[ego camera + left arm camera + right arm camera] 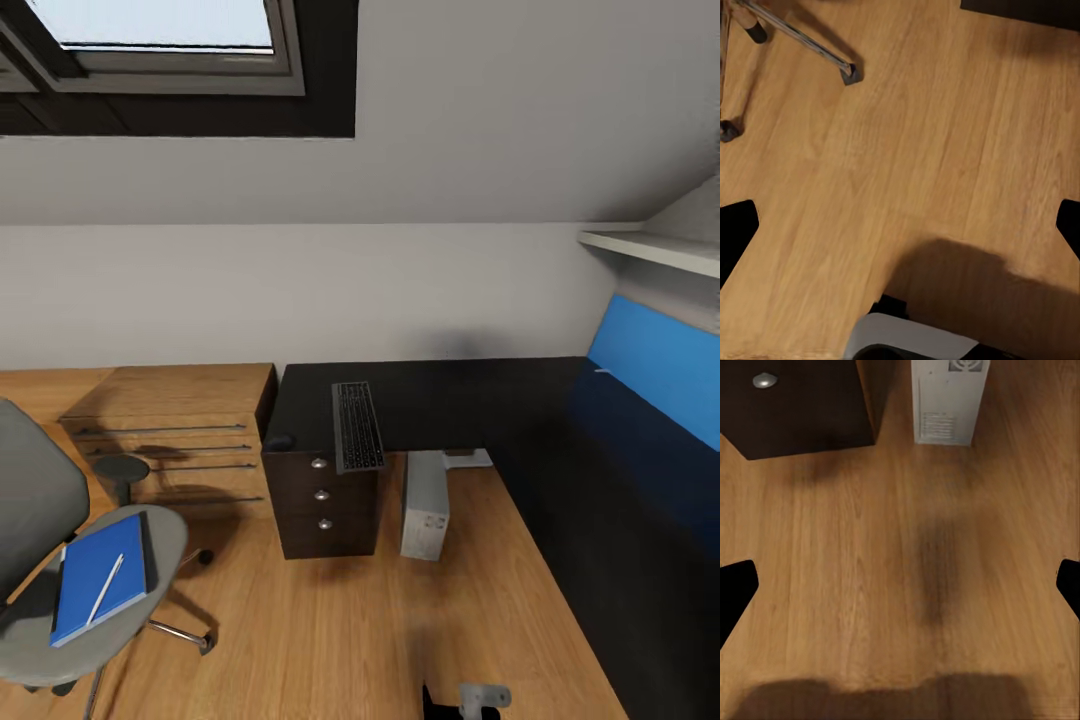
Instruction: In the bedroom, organize the workspace by keeping the computer under the desk, ensuring the monitor is on the desk, placing the keyboard on the desk next to the monitor, placing the mouse on the desk next to the keyboard, moving the folder from the swivel chair onto the desk next to the mouse, stacking the notebook on top of the folder with the pen on top of the notebook, and positioning the swivel chair next to the desk.
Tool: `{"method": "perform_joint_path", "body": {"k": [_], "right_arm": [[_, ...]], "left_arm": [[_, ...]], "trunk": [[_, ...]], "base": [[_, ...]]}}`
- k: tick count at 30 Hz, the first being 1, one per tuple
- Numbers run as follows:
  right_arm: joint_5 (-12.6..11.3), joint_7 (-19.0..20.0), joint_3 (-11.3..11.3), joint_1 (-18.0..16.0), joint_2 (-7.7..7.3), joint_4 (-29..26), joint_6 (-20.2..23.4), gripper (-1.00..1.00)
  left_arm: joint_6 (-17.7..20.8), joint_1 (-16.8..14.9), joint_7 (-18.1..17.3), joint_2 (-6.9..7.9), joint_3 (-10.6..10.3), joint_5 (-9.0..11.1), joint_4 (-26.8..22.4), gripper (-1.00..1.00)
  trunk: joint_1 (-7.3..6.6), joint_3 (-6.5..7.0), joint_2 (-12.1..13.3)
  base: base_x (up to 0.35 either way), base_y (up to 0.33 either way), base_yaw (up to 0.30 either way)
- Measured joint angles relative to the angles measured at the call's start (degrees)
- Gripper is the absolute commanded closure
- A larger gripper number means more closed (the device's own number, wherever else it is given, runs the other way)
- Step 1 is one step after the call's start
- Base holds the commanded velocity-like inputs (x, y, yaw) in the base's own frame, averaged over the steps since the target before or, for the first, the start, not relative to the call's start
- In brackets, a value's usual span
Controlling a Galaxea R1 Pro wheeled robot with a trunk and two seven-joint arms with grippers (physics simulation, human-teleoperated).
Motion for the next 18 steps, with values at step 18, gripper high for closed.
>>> {"method": "perform_joint_path", "body": {"k": [18], "right_arm": [[0.0, 0.0, 0.0, 0.0, -0.01, 0.1, 0.0, -1.00]], "left_arm": [[0.0, 0.0, 0.0, -0.01, 0.0, 0.0, 0.3, -1.00]], "trunk": [[-3.97, 3.25, 7.2]], "base": [[-0.341, -0.006, 0.000]]}}
